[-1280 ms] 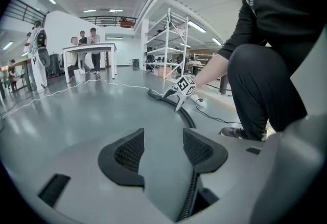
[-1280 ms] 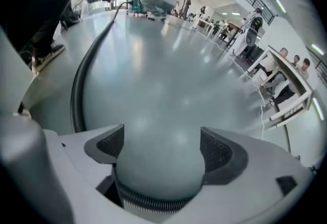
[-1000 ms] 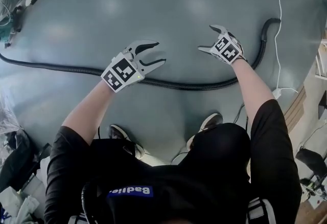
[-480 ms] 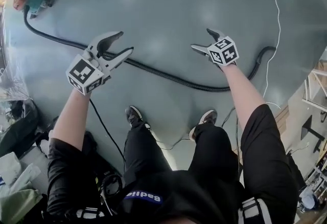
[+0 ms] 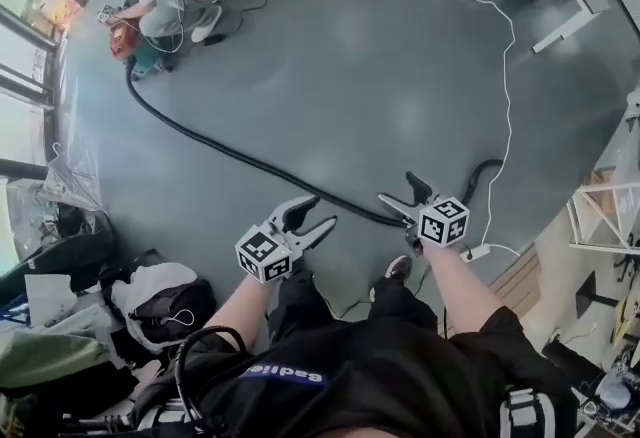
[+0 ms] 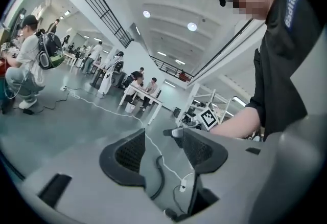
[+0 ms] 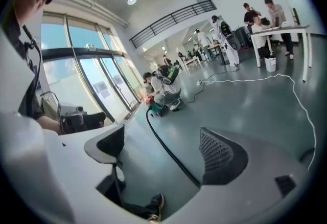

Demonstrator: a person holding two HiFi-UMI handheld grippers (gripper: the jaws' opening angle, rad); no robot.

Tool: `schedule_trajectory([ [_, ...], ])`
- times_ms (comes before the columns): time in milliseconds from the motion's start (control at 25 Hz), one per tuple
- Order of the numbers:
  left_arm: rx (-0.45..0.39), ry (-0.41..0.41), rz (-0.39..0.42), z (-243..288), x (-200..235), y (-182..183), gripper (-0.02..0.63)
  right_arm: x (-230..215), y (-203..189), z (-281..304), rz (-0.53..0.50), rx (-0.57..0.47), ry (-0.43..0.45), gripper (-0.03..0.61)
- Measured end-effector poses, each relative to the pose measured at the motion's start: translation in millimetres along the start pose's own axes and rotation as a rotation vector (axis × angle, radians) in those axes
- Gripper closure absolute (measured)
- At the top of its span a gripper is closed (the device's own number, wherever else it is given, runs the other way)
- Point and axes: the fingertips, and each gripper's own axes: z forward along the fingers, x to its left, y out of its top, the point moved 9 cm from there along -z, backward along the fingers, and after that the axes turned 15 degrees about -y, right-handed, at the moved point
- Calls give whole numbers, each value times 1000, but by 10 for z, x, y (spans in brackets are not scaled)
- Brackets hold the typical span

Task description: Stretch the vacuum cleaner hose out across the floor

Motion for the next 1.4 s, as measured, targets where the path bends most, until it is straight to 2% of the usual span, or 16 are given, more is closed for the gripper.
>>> schedule_trajectory([
  [80, -14, -85, 32, -57, -360, 499, 373, 510, 360, -522, 60, -82, 14, 115],
  [160, 15, -183, 107, -198, -718, 950, 373, 1115, 647, -999, 58, -172, 42, 117],
  [280, 66, -289, 245, -477, -1112, 1432, 376, 1961, 939, -1492, -44, -303, 94, 117],
  [400, 62, -321, 289, -703, -1366, 1631, 391, 2500, 1023, -1805, -100, -401, 122, 118],
  [440, 59, -327, 286, -753, -1455, 1642, 397, 2615, 1014, -1920, -97, -424, 128, 126],
  [480, 55, -334, 282, -784, -1559, 1628, 401, 2695, 984, -2055, -89, -442, 131, 163],
  [600, 57, -354, 301, -775, -1903, 1522, 407, 2744, 813, -2516, -48, -486, 130, 344],
  [680, 62, -330, 324, -801, -2106, 1426, 407, 2721, 657, -2766, -34, -500, 146, 351],
  [800, 46, -256, 289, -997, -2447, 1244, 417, 2756, 324, -3015, -23, -486, 168, 360],
  [960, 65, -228, 257, -1308, -2695, 1006, 431, 2987, -31, -2881, 26, -451, 184, 365],
  [1080, 63, -267, 280, -1572, -2804, 929, 435, 3460, -188, -2834, 20, -476, 193, 365],
  [1160, 65, -307, 302, -1669, -2766, 899, 437, 3706, -255, -2797, -3, -484, 163, 365],
  [1280, 100, -347, 296, -1883, -2669, 890, 443, 4077, -351, -2694, 17, -473, 116, 365],
  [1400, 109, -387, 336, -2127, -2546, 962, 451, 4398, -337, -2553, -87, -447, 76, 367],
])
